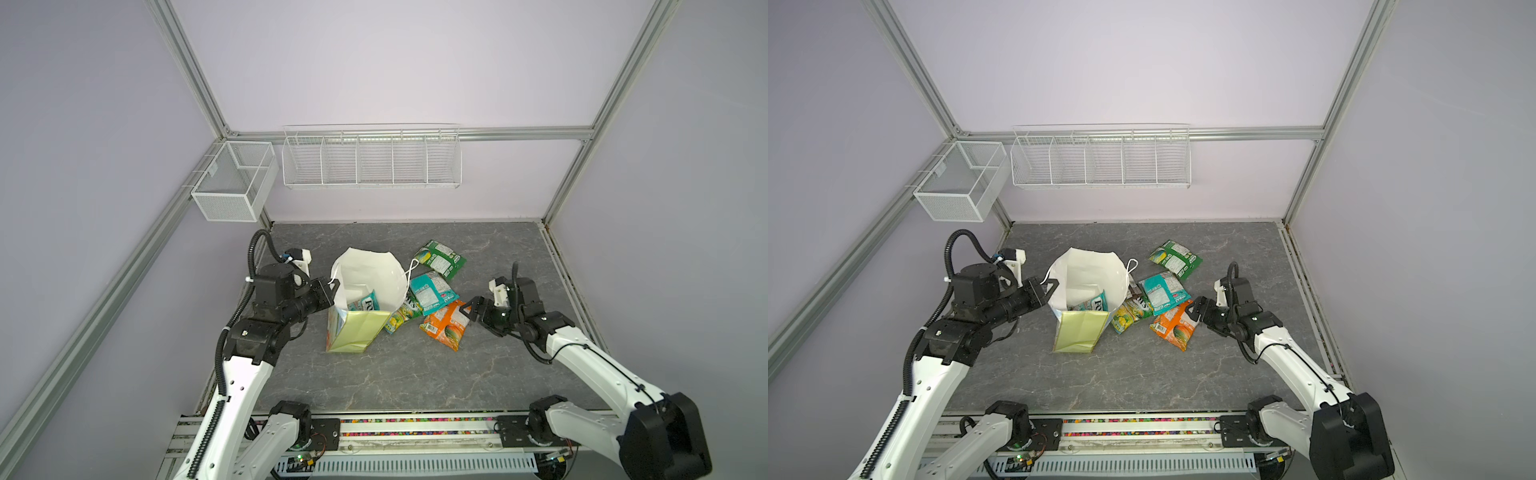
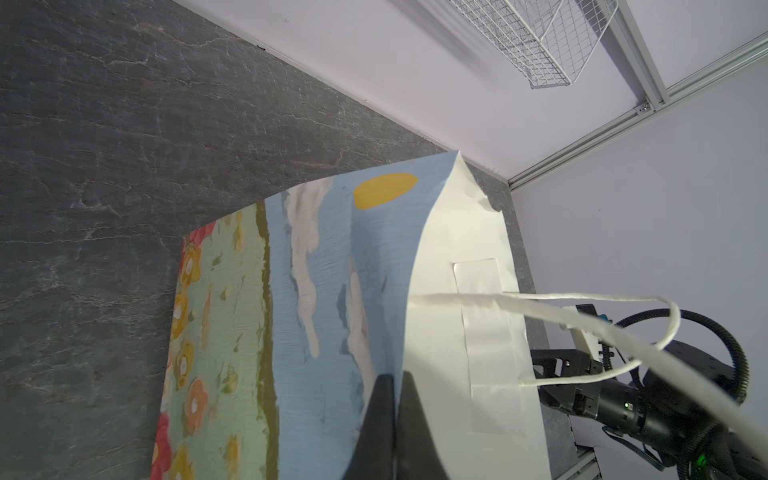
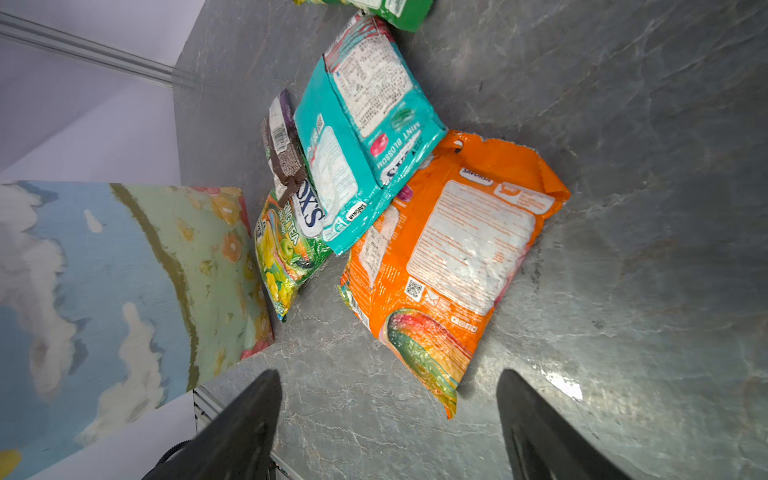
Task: Place the snacks into the paper bag
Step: 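Move the right gripper away from the paper bag toward the orange snack packet, then lower the right gripper onto the orange Fox's Fruits packet and close on it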
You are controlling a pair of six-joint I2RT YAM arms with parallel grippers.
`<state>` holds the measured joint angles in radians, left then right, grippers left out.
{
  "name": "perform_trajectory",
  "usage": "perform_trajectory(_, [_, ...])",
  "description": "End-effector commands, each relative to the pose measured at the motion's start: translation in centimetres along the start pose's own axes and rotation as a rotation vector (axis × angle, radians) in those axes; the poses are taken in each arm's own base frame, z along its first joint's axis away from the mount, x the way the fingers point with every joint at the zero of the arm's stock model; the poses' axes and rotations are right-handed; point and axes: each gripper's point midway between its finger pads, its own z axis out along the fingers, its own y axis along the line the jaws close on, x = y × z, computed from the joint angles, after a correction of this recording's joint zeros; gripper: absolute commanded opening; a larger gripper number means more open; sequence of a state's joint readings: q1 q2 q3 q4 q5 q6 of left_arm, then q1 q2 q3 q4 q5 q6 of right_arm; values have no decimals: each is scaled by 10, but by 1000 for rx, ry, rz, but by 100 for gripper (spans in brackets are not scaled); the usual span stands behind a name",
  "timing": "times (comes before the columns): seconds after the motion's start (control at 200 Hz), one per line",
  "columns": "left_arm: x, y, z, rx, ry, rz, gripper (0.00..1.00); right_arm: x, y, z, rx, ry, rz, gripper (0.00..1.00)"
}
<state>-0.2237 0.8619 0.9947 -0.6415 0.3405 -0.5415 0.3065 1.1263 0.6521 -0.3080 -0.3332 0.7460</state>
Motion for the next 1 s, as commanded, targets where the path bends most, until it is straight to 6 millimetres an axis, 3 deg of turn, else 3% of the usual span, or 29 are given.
perform_trajectory(0.0, [-2,-5,-1,25,-19,13,0,0,-1,7,-48,8,52,84])
perform_trajectory(0.995, [1,-2,2,24,-13,9,0,21,-42,57,-115,108,238,81])
